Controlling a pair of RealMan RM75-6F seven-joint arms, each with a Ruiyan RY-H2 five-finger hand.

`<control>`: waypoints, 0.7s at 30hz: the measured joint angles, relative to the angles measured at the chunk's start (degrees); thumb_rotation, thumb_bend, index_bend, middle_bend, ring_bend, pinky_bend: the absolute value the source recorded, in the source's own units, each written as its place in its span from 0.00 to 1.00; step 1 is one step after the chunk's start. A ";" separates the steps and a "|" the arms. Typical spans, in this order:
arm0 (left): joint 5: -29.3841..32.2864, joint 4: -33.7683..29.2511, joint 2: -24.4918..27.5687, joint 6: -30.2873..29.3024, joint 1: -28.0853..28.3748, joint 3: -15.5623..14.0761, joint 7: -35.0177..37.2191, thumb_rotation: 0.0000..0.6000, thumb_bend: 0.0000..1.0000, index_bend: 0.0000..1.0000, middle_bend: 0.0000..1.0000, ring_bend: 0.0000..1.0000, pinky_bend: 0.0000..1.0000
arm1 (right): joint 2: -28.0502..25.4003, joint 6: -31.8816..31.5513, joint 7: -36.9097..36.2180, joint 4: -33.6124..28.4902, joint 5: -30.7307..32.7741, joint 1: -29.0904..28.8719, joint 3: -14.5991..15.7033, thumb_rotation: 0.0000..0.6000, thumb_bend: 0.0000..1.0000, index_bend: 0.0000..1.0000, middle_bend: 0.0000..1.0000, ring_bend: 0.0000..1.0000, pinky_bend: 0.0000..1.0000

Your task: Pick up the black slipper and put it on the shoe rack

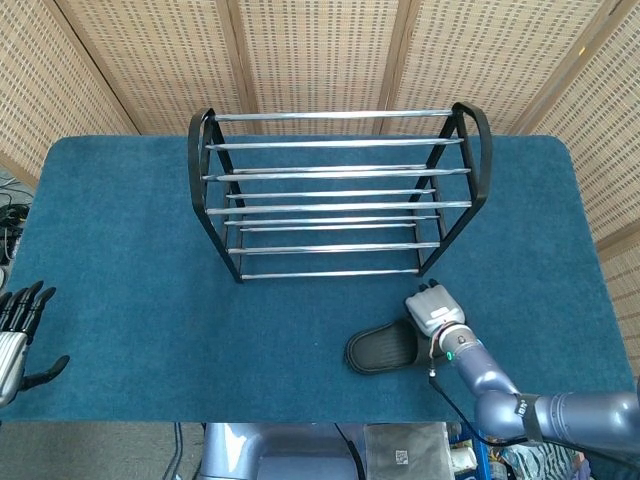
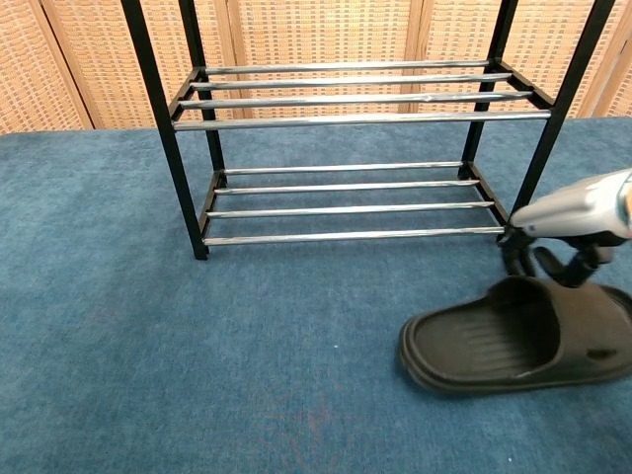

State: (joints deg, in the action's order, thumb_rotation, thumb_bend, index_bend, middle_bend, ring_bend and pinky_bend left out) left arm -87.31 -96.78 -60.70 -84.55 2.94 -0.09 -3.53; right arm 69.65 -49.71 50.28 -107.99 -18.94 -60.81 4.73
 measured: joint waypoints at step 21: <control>0.11 -0.38 -0.43 0.35 0.22 -0.16 -1.57 1.00 0.24 0.00 0.00 0.00 0.00 | -6.55 -2.40 -13.15 -7.26 -35.13 10.95 2.29 1.00 0.00 0.00 0.00 0.00 0.00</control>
State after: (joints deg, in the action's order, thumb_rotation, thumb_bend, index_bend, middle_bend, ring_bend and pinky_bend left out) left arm -87.19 -97.16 -61.13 -84.21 3.16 -0.25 -5.10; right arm 63.10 -52.11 37.13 -115.25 -54.07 -49.86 7.02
